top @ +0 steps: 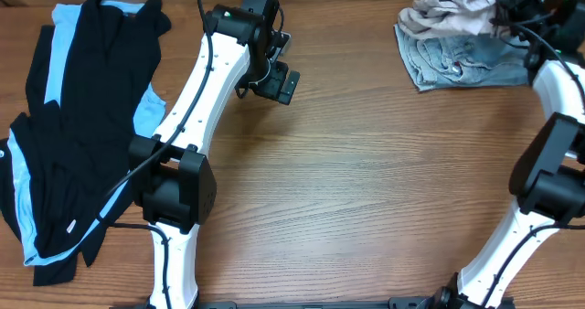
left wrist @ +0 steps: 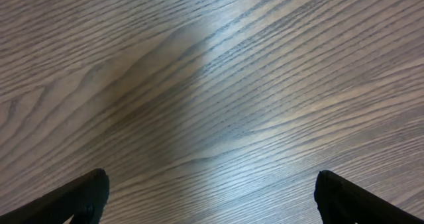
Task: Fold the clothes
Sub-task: 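Carry the folded shorts with the right gripper onto the jeans at top right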
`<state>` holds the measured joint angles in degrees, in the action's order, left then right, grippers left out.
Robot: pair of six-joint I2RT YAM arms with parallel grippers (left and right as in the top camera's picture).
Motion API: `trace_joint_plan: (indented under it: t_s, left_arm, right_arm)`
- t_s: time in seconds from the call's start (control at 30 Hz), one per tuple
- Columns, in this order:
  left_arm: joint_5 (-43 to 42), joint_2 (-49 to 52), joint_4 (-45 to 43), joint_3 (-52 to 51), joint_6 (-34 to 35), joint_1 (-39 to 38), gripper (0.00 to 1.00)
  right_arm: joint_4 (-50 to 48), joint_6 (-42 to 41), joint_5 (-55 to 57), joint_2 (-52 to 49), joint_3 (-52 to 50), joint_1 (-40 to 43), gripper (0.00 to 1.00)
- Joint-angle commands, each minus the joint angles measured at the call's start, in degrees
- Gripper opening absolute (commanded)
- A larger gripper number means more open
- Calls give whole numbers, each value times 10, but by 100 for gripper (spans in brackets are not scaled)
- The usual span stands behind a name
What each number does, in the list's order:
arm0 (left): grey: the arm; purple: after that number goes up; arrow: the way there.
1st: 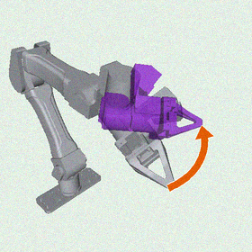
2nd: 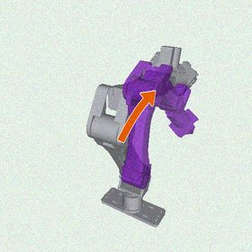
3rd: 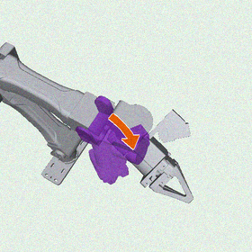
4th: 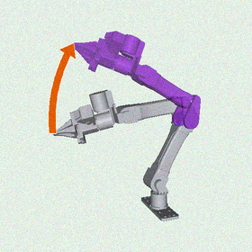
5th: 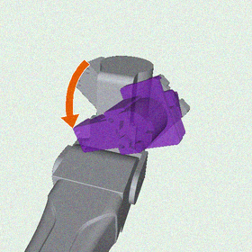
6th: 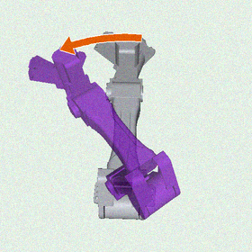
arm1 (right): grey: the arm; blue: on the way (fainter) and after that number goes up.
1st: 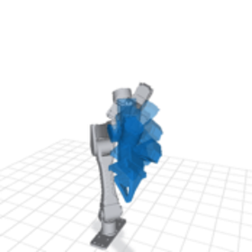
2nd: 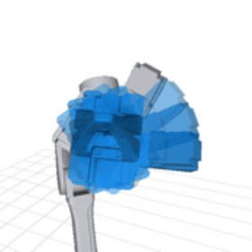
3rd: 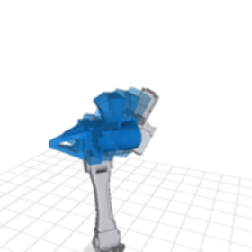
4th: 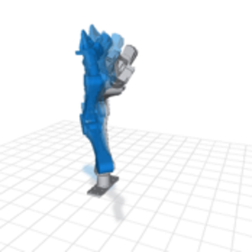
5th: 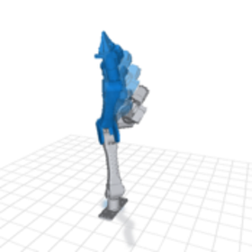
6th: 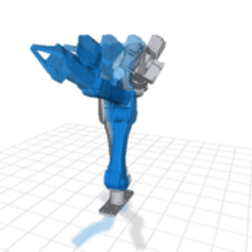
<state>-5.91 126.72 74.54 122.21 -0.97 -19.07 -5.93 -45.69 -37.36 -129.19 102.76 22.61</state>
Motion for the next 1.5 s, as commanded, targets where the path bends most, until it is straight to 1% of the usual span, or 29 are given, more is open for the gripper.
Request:
trace_joint_plan:
  t_s: [0.0,0.03,0.07,0.1,0.17,0.2,0.23,0.27,0.3,0.37,0.43,0.47,0.6,0.67,0.8,0.87,0.93,1.0,1.03,1.1,1.17,1.23,1.33,1.47]
  left_arm:
    - [-1,0,-2,-2,10,3,100]
    - [-1,0,-2,-2,10,3,100]
    - [-1,0,-2,-2,10,3,100]
    - [-1,0,-2,-2,10,3,100]
    - [-1,0,-3,-2,10,3,100]
    - [-1,0,-3,-2,10,3,100]
    - [-1,0,-4,-2,10,3,100]
    - [-1,0,-5,-2,10,3,100]
    - [-1,0,-6,-2,10,3,100]
    - [-1,0,-8,-2,10,3,100]
    - [-1,1,-10,-2,10,3,100]
    - [-1,1,-10,-2,10,3,100]
    - [-1,2,-10,-2,10,3,100]
    - [-1,3,-9,-2,10,3,100]
    - [-1,3,-9,-2,10,3,100]
    - [-1,4,-9,-2,10,3,100]
    - [-1,4,-9,-2,10,3,100]
    - [-1,4,-10,-2,10,3,100]
    - [-1,4,-11,-2,10,3,100]
    - [-1,4,-12,-2,10,3,100]
    - [-1,4,-12,-2,10,3,100]
    - [-1,4,-11,-2,10,3,100]
    - [0,4,-11,-2,10,3,100]
    - [-1,4,-11,-2,10,3,100]
  right_arm:
    - [75,31,-66,12,20,39,4]
    - [106,39,-76,12,20,46,4]
    - [168,75,-89,12,20,57,4]
    - [252,125,-88,12,20,67,4]
    - [346,180,-63,12,20,73,4]
    - [382,200,-44,12,20,74,8]
    - [420,221,-23,12,20,74,18]
    - [455,240,-1,12,20,74,45]
    - [478,252,13,12,20,74,59]
    - [530,273,46,12,20,74,77]
    - [560,287,50,12,20,74,83]
    - [572,292,50,14,20,74,85]
    - [592,307,52,33,20,74,88]
    - [603,328,60,65,24,74,91]
    - [614,356,94,123,31,64,93]
    - [599,390,103,164,31,50,94]
    - [575,400,128,191,31,32,96]
    - [535,408,169,203,31,9,100]
    - [508,416,199,203,31,-8,100]
    - [450,417,277,189,30,-37,100]
    - [375,417,369,154,30,-69,100]
    - [325,417,422,120,30,-83,100]
    - [280,417,449,62,30,-87,100]
    - [290,414,449,-12,30,-85,100]
